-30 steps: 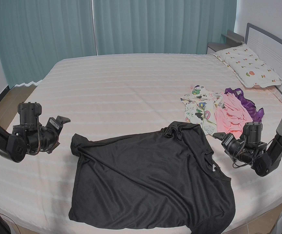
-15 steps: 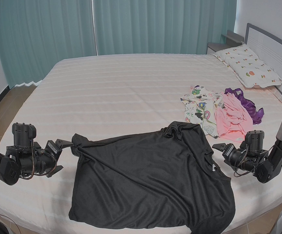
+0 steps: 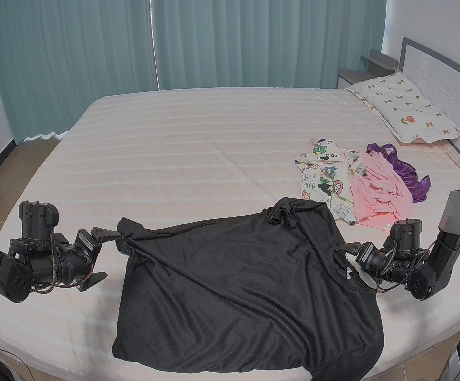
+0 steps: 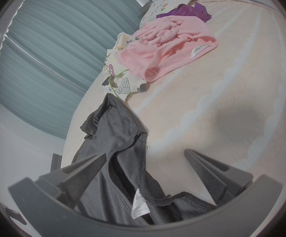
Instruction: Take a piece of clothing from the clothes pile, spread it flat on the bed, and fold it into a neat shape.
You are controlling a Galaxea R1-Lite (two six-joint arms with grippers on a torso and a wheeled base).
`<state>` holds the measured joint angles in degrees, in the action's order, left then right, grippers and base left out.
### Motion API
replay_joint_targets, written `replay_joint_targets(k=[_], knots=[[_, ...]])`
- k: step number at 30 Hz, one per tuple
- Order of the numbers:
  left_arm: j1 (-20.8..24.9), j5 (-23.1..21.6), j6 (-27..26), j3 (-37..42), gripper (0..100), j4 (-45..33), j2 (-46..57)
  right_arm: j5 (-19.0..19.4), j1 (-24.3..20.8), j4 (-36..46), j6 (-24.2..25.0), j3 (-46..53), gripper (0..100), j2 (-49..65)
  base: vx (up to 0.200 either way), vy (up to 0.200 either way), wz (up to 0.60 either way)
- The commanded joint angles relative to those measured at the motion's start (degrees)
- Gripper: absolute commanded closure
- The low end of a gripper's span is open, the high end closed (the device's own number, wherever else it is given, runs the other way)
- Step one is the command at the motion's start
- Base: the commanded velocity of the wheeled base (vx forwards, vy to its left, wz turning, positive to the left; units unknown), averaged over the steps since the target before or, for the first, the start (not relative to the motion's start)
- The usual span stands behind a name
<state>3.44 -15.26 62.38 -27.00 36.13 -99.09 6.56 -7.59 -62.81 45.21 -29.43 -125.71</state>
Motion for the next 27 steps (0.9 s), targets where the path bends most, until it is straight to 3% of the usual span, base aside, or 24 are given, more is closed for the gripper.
replay_joint_targets(k=[1, 2, 3, 12, 19, 27], knots=[[0.0, 0.0, 0.0, -0.1, 0, 0.0, -0.3, 0.2, -0.2, 0.0, -0.1, 0.1, 0, -1.9, 0.000, 0.000, 0.00], [0.0, 0.0, 0.0, -0.1, 0, 0.0, -0.3, 0.4, -0.2, 0.1, -0.3, 0.2, 0, -2.1, 0.000, 0.000, 0.00], [0.0, 0.1, 0.0, -0.1, 0, 0.0, -0.2, 0.6, -0.2, 0.1, -0.7, 0.2, 100, -2.3, 0.000, 0.000, 0.00], [-0.1, 0.1, 0.0, -0.2, 0, 0.0, -0.4, 0.8, 0.7, 0.0, -1.9, 1.0, 100, -1.7, 0.000, 0.000, 0.00], [-0.1, 0.1, 0.0, -0.2, 0, 0.0, -0.9, 0.8, 4.7, -6.0, -1.7, 0.7, 100, -1.3, 0.000, 0.000, 0.00], [-0.4, 0.1, 0.0, -0.6, 0, 0.0, -2.2, 1.0, 9.6, -7.6, -1.8, -2.5, 100, -2.4, 0.000, 0.000, 0.00]])
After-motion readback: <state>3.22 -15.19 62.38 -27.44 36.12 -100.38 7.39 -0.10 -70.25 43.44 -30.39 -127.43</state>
